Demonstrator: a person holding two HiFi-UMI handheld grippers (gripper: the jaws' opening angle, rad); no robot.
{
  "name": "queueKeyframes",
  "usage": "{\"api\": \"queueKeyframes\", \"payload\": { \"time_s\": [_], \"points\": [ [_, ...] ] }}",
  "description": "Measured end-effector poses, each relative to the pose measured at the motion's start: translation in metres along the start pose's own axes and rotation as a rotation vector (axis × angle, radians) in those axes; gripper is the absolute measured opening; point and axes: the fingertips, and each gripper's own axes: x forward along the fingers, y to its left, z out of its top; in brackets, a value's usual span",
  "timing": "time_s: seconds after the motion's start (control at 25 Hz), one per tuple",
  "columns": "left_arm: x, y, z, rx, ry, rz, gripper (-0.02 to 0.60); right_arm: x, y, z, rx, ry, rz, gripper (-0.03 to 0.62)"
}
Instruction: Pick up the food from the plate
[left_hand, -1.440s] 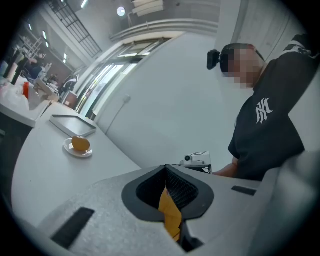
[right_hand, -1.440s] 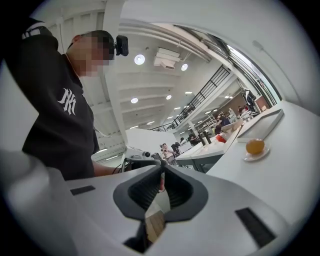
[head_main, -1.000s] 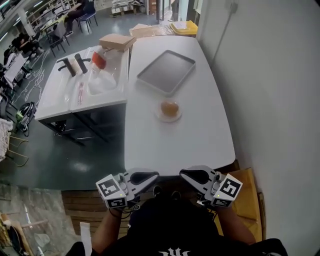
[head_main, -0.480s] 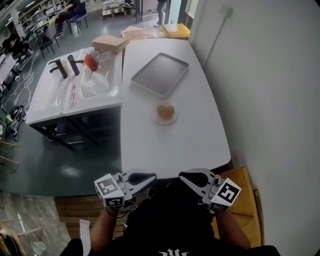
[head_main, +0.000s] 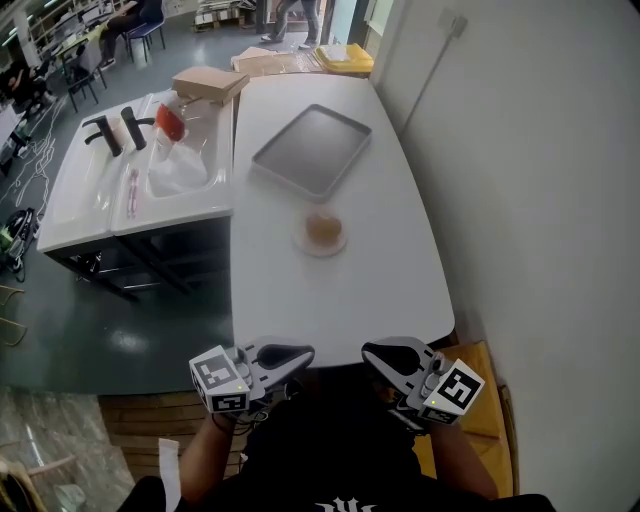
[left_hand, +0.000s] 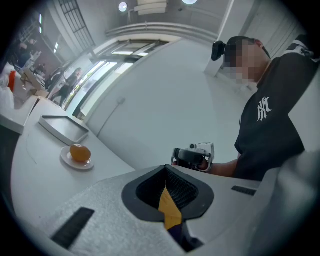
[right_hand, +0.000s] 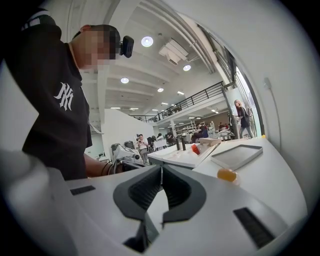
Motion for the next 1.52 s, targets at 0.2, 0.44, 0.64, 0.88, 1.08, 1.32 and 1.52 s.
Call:
{"api": "queueKeyframes", "payload": {
  "time_s": [0.2, 0.44, 0.64, 0.88, 1.08, 1.32, 1.52],
  "points": [
    [-0.008, 0.029, 0.013, -0.002, -0.021, 0.053, 0.006, 0.030, -0.028, 0.007, 0.007, -0.001, 0.055, 0.003],
    [-0.007, 0.079, 0.012, -0.042, -0.016, 0.099, 0.006, 0.072, -0.073, 0.000, -0.041, 0.024, 0.117, 0.003],
    [0.002, 0.116, 0.018, -0.084, -0.016, 0.103, 0.006, 0.099, -0.111, 0.003, -0.055, 0.044, 0.136, 0.005],
    [0.016, 0.159, 0.032, -0.076, -0.009, 0.099, 0.006, 0.130, -0.162, 0.002, -0.066, 0.039, 0.119, 0.018],
    [0.023, 0.193, 0.035, -0.102, -0.008, 0.110, 0.006, 0.155, -0.198, -0.008, -0.097, 0.070, 0.122, 0.129],
    [0.039, 0.234, 0.025, -0.134, -0.004, 0.094, 0.006, 0.184, -0.240, -0.023, -0.150, 0.098, 0.112, 0.232],
    [0.058, 0.252, 0.025, -0.159, -0.018, 0.074, 0.006, 0.193, -0.270, -0.035, -0.146, 0.115, 0.105, 0.283]
  ]
}}
